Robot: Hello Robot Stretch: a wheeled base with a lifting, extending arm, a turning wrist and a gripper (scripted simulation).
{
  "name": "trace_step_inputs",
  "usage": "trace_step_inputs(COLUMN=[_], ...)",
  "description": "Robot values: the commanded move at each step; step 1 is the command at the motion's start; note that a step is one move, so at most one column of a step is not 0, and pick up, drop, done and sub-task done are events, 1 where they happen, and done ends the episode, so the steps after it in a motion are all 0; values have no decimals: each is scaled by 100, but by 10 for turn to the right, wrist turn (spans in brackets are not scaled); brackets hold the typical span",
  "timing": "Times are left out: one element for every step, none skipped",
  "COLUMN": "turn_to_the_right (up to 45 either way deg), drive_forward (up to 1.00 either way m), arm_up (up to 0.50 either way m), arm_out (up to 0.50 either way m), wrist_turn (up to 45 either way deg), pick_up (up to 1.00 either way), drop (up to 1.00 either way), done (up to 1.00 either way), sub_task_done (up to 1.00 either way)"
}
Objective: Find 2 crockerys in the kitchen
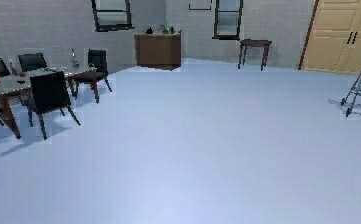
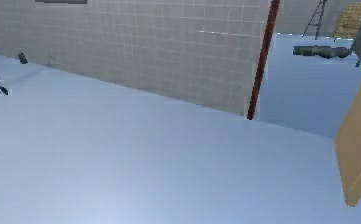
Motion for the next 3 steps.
trace_step_inputs(turn_to_the_right=[0,0,0], drive_forward=[100,100,100], arm_up=[0,0,0], arm_out=[0,0,0], wrist_turn=[0,0,0], pick_up=[0,0,0], drop=[0,0,0], done=[0,0,0], sub_task_done=[0,0,0])
